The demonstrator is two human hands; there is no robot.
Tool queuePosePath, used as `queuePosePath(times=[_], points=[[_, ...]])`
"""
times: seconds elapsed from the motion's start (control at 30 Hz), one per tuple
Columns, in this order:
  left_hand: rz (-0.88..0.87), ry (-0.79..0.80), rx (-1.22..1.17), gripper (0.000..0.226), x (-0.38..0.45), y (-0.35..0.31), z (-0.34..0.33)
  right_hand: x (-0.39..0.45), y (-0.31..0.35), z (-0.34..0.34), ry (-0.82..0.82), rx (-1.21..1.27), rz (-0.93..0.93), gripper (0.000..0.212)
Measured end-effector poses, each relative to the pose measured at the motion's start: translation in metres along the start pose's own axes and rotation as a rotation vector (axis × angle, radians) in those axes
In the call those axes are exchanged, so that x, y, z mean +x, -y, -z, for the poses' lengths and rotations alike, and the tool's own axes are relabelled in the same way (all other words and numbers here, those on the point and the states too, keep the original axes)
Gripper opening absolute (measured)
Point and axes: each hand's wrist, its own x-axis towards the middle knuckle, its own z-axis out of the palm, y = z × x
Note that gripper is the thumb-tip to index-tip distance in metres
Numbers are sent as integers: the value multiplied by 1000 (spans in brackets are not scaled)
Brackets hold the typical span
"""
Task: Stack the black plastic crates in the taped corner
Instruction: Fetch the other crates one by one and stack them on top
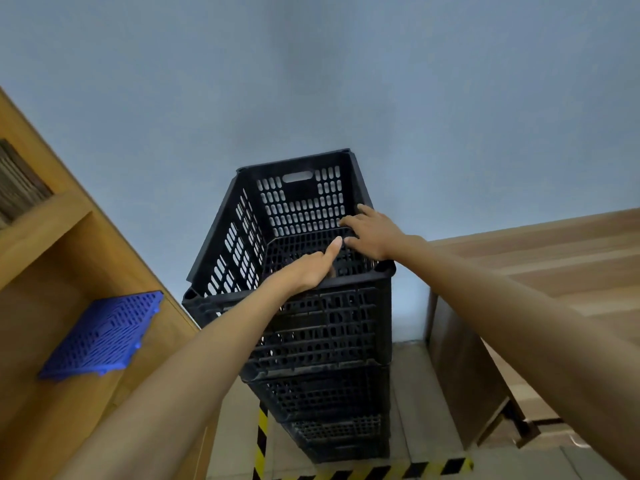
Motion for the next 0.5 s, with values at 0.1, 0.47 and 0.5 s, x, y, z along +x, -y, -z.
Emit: queuePosePath(times=[0.1,0.47,0.5], points=[[-25,51,-77,83,-1,3,1,7,-3,-1,-1,31,10,43],[-87,-13,116,27,4,7,-1,55,-28,24,88,155,119,46],[-86,-3,124,28,5,9,-2,58,-35,28,49,199,138,49]])
